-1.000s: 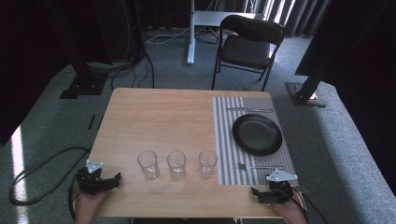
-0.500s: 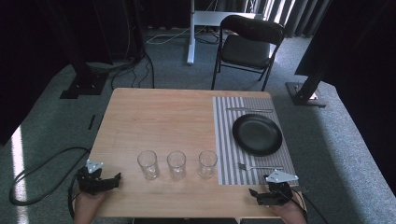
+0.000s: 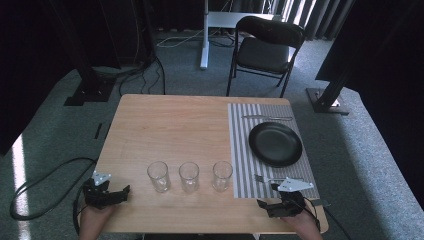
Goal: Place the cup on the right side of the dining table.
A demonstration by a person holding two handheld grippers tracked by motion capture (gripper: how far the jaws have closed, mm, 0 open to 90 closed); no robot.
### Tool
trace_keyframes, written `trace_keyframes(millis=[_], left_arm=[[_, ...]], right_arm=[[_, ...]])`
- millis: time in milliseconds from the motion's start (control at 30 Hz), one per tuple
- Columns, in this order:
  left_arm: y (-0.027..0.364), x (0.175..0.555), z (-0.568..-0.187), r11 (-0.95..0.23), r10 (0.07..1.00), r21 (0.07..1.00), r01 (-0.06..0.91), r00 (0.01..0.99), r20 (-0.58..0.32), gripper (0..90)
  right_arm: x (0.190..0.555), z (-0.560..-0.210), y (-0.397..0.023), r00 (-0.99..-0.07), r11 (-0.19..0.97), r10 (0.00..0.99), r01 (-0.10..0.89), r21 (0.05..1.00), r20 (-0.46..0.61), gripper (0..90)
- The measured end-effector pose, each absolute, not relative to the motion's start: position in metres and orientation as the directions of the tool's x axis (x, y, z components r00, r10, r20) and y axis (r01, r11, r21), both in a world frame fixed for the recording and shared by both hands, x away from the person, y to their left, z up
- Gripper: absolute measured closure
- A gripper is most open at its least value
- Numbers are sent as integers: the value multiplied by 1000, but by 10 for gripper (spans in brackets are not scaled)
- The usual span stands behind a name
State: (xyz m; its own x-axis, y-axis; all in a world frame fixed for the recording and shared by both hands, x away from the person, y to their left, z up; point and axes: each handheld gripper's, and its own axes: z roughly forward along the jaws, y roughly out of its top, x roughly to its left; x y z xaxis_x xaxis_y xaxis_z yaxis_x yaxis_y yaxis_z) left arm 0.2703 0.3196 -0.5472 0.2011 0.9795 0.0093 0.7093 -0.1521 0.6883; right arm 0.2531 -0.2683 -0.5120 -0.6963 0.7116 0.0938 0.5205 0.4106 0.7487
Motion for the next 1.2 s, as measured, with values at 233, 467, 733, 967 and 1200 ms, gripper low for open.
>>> trace_keyframes(millis=[233, 467, 733, 967, 1200], left_arm=[[320, 270, -547, -154, 979, 687, 710, 202, 10, 7], [320, 270, -547, -154, 979, 687, 710, 202, 10, 7], [320, 270, -547, -154, 979, 688, 709, 203, 10, 8], [320, 270, -547, -155, 979, 688, 709, 204, 10, 8], [320, 270, -547, -158, 978, 687, 709, 207, 11, 8]], right_arm=[[257, -510, -251, -736, 445, 673, 476, 758, 67, 178], [260, -511, -234, -770, 457, 632, 464, 759, 90, 177], [267, -504, -220, -791, 450, 604, 435, 780, 93, 177], [273, -501, -207, -814, 440, 572, 407, 801, 100, 178], [281, -499, -195, -822, 446, 562, 393, 804, 90, 178]])
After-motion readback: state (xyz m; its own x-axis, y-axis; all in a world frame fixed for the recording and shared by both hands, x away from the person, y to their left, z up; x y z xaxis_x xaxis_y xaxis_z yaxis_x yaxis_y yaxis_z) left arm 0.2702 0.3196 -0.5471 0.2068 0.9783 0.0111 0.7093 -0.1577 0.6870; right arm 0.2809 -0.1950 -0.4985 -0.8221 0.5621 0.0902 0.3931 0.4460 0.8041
